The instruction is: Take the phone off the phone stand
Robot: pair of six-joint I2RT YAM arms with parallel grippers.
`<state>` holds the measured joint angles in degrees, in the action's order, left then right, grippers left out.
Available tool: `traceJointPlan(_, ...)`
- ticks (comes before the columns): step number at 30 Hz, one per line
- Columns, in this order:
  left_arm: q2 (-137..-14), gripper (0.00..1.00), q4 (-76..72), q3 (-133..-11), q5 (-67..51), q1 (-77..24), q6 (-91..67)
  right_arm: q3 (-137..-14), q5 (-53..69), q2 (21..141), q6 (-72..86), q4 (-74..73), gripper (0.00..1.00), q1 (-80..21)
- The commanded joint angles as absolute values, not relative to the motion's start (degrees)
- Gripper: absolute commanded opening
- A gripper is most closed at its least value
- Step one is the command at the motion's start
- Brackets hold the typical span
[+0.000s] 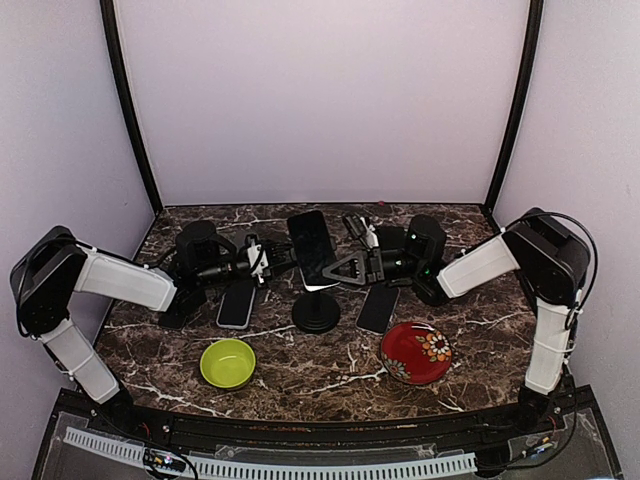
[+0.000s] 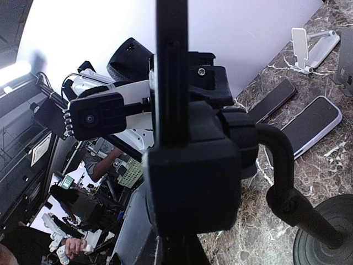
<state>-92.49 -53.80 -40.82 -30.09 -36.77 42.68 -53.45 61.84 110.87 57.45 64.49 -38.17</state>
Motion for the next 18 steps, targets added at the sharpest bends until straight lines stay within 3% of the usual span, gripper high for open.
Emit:
traceJointPlan(1, -92.29, 0.00, -56.82, -38.83, -28.33, -33.38, 43.61, -51.57, 58.53, 107.26, 62.16, 78.07, 0.00, -34.24)
traceJointPlan(18, -93.67, 0.00, -56.49, -40.34, -27.17, -33.78, 43.59, -54.70, 60.08, 110.25, 71.24, 91.10, 0.00, -36.06)
